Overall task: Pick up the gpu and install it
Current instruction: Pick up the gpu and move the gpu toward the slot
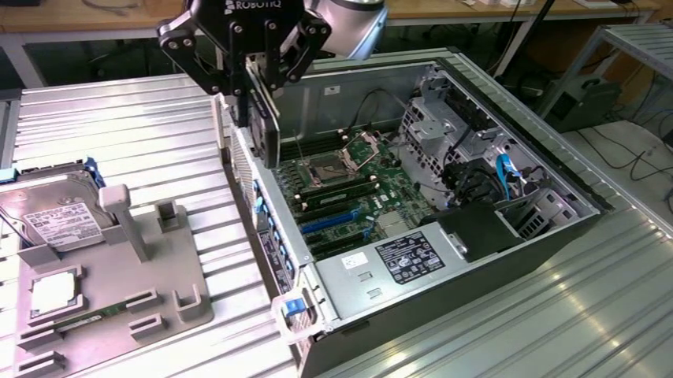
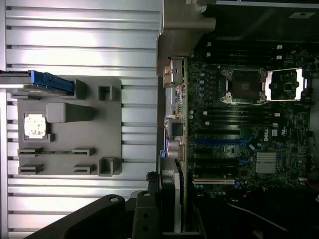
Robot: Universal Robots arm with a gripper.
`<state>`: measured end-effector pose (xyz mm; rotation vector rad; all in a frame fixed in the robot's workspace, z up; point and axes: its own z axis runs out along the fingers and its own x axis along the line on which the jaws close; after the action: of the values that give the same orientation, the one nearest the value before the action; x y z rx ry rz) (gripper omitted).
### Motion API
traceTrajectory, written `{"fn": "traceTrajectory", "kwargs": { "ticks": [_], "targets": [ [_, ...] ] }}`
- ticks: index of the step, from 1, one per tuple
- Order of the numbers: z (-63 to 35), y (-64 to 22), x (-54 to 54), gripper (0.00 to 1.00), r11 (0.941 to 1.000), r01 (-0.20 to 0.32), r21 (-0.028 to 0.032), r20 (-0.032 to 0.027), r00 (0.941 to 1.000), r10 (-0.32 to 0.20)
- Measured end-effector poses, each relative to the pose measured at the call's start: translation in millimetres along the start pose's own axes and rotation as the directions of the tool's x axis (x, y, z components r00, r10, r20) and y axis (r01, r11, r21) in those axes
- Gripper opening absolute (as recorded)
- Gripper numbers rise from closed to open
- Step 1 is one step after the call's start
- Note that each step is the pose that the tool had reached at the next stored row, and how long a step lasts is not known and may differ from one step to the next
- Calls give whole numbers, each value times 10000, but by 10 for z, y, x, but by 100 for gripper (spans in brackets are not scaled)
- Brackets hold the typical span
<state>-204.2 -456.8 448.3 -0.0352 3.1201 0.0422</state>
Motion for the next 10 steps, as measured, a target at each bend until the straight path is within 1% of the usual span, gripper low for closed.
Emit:
{"fn": "traceTrajectory", "kwargs": {
  "ticks": [10],
  "targets": [
    [5,-4,-183,29,10000,0,-1,1,10000,0]
  ]
}}
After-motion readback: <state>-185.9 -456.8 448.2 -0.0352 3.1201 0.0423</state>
